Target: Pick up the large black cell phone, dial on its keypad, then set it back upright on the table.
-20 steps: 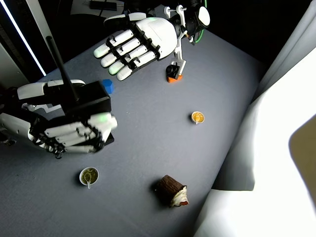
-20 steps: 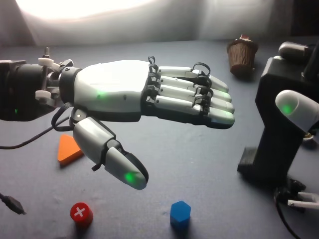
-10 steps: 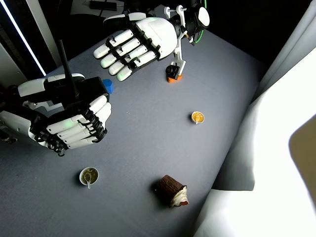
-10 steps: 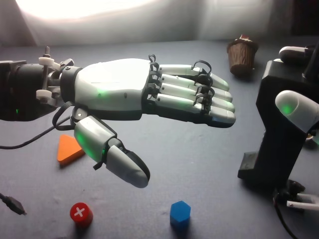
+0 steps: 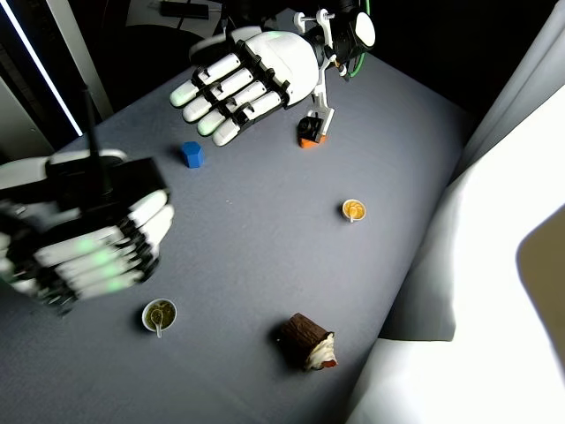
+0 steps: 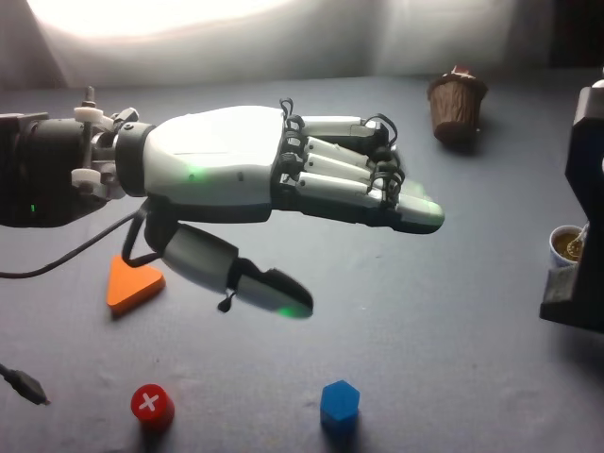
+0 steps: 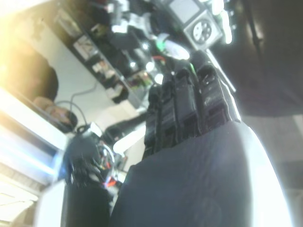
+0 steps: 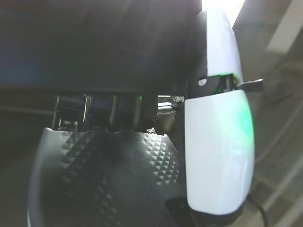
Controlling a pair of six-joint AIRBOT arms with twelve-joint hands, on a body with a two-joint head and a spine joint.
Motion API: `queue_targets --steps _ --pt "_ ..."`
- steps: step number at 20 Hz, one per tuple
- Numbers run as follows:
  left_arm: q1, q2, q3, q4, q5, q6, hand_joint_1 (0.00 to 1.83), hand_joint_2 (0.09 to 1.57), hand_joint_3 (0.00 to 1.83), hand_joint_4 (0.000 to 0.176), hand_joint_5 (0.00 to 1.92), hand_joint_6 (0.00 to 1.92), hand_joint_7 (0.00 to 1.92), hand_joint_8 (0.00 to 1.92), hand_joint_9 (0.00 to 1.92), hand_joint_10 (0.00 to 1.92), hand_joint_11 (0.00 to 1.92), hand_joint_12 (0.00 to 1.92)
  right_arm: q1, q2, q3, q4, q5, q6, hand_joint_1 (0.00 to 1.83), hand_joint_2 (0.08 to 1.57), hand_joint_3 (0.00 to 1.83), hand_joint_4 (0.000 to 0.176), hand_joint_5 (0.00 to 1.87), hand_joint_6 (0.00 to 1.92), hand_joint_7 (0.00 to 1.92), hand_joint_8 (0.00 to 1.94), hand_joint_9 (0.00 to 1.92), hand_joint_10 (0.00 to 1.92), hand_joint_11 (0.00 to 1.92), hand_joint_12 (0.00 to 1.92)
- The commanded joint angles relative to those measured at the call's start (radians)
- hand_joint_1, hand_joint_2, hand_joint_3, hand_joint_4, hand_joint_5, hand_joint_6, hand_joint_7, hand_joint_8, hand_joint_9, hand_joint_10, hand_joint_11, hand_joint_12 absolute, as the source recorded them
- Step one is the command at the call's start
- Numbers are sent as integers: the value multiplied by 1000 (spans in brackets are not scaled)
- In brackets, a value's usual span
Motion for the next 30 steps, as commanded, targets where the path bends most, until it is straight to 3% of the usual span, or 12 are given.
queue_targets --steps 1,5,6,7,10,12,15,23,24,25,27,30 --pt "-19 1 3 -96 -71 4 521 1400 2 0 198 1 527 7 648 322 188 1355 2 16 -4 -35 129 22 1370 1145 0 0 899 927 923 1079 851 1409 839 1454" --pt "-34 -1 8 -114 -22 75 1039 1241 0 6 191 0 837 47 682 1132 492 1626 2 85 -28 -77 130 0 1374 1128 0 0 962 827 947 1045 866 1370 858 1396" --pt "-38 -1 7 -114 -8 85 1248 1223 14 7 171 3 764 1100 686 1388 520 1792 2 100 -35 -80 130 -4 1378 1113 0 0 1000 784 974 987 895 1319 884 1342" --pt "-42 -1 6 -115 13 102 1281 1252 9 11 158 1 702 1389 704 1517 561 1872 4 121 -48 -81 130 -9 1379 1110 0 0 1010 767 974 988 902 1309 893 1334" --pt "-42 -2 7 -120 46 134 1279 1296 5 42 93 1 640 1572 749 1895 728 1921 5 183 -83 -81 130 -16 1374 1126 0 0 981 822 922 1052 883 1351 871 1390" --pt "-42 -4 5 -124 65 154 1274 1330 16 69 56 5 574 1693 812 1920 845 1921 5 223 -110 -81 130 -22 1373 1123 0 0 995 817 927 1023 882 1358 856 1429" --pt "-42 -6 0 -124 87 176 1268 1348 19 86 11 0 540 1756 824 1921 871 1921 11 282 -157 -81 130 -27 1376 1116 0 0 1001 811 943 997 900 1328 863 1383" --pt "-53 -19 -17 -124 144 195 1263 1365 17 101 0 0 516 1785 814 1921 860 1921 46 388 -235 -82 131 -77 1370 1141 0 0 960 839 893 1114 841 1409 840 1359" --pt "-55 -19 -22 -124 145 195 1263 1364 15 97 0 0 516 1781 789 1921 823 1921 50 396 -239 -82 131 -79 1459 1131 4 0 957 814 880 1066 837 1279 824 1591" --pt "-60 -20 -32 -124 149 195 1264 1361 12 97 0 0 522 1768 768 1921 801 1921 61 404 -247 -82 131 -82 1477 1130 3 0 958 802 871 1068 834 1254 827 1634" --pt "-73 -20 -55 -124 168 197 1264 1363 11 107 0 0 520 1767 777 1921 821 1921 78 412 -263 -83 131 -89 1371 1151 1 0 930 888 857 1138 846 1422 860 1473" --pt "-95 -21 -76 -124 185 199 1269 1352 2 97 0 0 541 1732 804 1921 836 1921 122 395 -267 -88 131 -124 1364 1158 0 0 932 902 847 1151 822 1461 833 1455"
